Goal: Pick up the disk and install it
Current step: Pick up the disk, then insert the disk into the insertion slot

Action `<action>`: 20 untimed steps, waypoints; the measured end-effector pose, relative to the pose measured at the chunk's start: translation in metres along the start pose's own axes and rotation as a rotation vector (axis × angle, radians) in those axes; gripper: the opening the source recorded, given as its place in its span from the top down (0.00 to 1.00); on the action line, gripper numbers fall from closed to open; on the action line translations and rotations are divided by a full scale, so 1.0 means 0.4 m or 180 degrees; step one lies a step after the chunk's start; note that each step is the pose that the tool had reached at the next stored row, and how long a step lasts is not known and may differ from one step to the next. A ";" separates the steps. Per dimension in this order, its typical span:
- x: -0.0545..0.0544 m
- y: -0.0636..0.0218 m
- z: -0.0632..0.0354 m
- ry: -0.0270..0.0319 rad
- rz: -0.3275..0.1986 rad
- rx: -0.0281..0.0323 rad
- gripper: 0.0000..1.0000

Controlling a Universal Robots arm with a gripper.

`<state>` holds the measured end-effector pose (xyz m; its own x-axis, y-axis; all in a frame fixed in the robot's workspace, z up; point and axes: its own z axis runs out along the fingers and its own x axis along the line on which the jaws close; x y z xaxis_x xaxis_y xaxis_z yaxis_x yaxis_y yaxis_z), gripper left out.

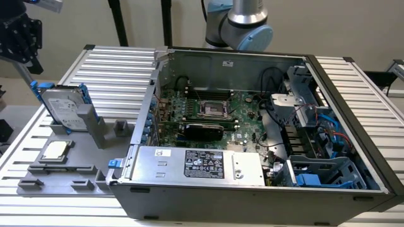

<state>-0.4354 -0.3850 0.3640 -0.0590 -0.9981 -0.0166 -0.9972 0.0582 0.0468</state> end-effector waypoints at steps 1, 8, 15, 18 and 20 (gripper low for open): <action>0.004 -0.001 0.000 0.0000 -0.0003 0.0000 0.89; 0.005 -0.001 0.000 -0.0001 -0.0003 0.0000 0.89; 0.005 -0.001 0.000 -0.0001 -0.0003 0.0000 0.89; 0.005 -0.001 0.000 -0.0001 -0.0003 0.0000 0.89; 0.005 -0.001 0.000 -0.0001 -0.0003 0.0000 0.82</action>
<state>-0.4350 -0.3872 0.3640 -0.0580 -0.9982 -0.0169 -0.9973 0.0571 0.0468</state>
